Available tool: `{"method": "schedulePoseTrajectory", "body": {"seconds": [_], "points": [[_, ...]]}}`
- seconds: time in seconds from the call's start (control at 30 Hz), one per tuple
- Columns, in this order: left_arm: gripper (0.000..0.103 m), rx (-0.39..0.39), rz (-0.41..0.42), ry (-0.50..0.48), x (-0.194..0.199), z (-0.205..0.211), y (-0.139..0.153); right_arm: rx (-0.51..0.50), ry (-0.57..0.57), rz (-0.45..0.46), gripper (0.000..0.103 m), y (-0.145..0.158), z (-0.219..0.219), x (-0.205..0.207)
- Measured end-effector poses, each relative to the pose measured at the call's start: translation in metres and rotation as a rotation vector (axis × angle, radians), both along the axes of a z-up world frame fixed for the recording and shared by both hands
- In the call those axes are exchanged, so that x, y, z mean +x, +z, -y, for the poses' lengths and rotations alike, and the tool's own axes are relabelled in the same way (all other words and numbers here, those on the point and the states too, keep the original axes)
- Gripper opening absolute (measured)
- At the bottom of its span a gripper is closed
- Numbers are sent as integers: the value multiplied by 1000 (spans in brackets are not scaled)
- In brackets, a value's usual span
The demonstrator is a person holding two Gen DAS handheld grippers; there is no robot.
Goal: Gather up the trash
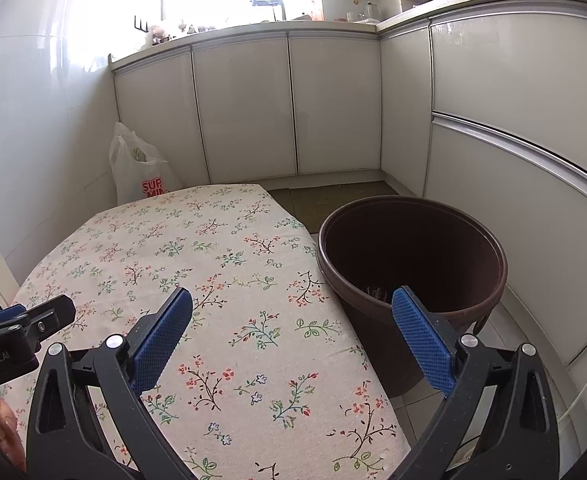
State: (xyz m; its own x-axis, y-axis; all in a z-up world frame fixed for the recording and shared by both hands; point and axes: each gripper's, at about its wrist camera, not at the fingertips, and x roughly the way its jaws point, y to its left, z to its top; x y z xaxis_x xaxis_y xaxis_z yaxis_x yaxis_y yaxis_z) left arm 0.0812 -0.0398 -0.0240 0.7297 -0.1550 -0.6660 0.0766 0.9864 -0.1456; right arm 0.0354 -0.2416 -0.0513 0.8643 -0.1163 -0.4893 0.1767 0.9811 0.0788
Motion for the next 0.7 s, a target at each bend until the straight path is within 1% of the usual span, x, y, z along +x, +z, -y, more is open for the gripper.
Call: {"method": "schedulePoseTrajectory", "body": {"seconds": [0.43, 0.7], "points": [[96, 30, 11, -11, -1, 5, 0, 1, 5, -4, 96, 0, -1, 0], [96, 33, 9, -9, 1, 5, -2, 2, 7, -8, 96, -1, -1, 0]]}}
